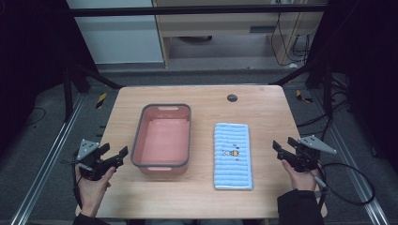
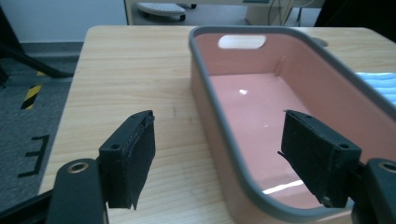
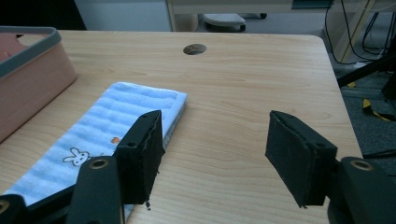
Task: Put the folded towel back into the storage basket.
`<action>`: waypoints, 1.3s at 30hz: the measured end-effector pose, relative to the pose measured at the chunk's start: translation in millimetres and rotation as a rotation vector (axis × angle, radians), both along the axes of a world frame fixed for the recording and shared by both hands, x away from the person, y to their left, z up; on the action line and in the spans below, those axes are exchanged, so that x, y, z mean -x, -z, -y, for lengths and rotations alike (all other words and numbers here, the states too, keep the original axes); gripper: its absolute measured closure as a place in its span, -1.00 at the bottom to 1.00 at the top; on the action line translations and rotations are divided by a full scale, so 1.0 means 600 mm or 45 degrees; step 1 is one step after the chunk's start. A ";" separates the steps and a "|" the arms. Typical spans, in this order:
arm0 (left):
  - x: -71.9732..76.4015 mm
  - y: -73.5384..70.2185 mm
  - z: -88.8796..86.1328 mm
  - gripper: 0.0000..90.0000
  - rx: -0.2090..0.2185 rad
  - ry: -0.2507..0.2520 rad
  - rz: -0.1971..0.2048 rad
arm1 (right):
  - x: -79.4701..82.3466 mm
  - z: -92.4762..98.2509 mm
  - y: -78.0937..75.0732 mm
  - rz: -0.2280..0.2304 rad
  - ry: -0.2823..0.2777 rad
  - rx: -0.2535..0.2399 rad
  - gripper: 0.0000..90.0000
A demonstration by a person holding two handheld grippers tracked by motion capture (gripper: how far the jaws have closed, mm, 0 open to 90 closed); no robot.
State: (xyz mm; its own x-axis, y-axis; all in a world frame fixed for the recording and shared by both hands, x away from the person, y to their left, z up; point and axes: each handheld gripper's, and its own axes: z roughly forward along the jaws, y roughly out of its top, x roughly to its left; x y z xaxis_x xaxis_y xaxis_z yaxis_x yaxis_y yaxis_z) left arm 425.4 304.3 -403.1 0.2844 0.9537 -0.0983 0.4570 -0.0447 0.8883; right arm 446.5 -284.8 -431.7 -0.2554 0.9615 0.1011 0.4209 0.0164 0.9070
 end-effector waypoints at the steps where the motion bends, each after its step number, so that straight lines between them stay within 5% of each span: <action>1: 0.002 -0.002 0.005 -0.43 0.001 0.012 0.005 | 0.000 -0.001 -0.003 -0.001 -0.009 -0.005 -0.18; 19: 0.023 -0.032 0.090 -0.37 -0.006 0.170 0.069 | -0.003 -0.020 -0.038 -0.003 -0.088 -0.005 -0.12; 39: -0.007 -0.031 0.224 -0.29 -0.059 0.315 0.093 | -0.043 -0.040 -0.070 0.024 -0.114 0.050 -0.09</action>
